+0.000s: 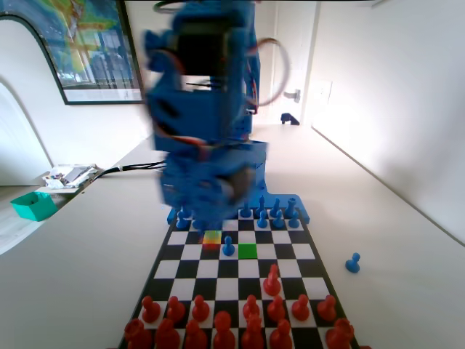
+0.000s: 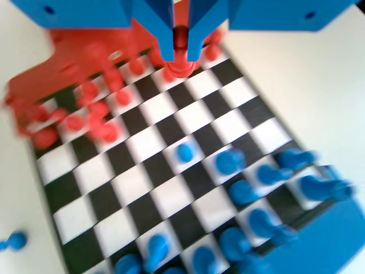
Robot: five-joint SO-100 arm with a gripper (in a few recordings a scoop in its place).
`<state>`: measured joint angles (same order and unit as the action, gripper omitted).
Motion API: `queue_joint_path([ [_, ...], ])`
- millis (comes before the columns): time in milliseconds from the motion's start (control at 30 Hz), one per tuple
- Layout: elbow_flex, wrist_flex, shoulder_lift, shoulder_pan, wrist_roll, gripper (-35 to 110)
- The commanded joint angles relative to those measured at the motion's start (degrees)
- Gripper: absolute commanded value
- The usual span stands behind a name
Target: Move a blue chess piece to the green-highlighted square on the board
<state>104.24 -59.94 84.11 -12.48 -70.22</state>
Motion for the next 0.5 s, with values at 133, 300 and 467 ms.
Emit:
queue_joint_path([
  [133, -2.8, 0.1, 0.3, -15.8, -9.0, 1],
  [300, -4.1, 0.2, -5.6, -23.7, -14.7, 1],
  [467, -4.8, 2.9, -11.5, -28.9, -18.6, 1],
])
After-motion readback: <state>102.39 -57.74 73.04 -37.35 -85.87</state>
